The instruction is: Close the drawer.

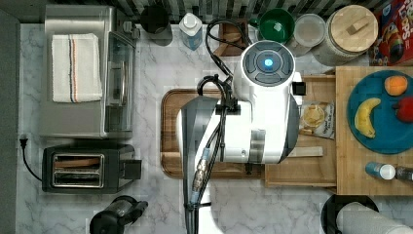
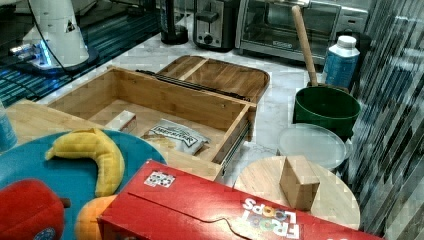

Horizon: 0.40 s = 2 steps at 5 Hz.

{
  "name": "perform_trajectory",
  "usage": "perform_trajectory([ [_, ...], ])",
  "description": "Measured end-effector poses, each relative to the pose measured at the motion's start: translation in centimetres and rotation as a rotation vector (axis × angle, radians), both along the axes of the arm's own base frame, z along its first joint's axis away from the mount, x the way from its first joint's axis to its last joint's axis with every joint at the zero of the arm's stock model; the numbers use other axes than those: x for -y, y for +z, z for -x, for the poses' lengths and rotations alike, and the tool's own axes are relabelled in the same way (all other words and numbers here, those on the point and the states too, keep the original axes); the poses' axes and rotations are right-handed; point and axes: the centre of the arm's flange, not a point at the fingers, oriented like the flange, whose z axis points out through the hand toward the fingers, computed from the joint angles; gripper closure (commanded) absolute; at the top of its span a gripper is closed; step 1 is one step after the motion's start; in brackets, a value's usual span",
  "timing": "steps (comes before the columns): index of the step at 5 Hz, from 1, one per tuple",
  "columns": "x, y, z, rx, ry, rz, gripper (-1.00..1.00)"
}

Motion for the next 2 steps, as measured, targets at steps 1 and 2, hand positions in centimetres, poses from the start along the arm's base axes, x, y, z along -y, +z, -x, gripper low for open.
perform_trajectory([
  [1, 0.04, -0.33, -0.02, -0.005, 0.000, 0.001, 1.00],
  [2, 0.15, -1.01, 0.09, -0.019, 0.004, 0.012, 1.00],
])
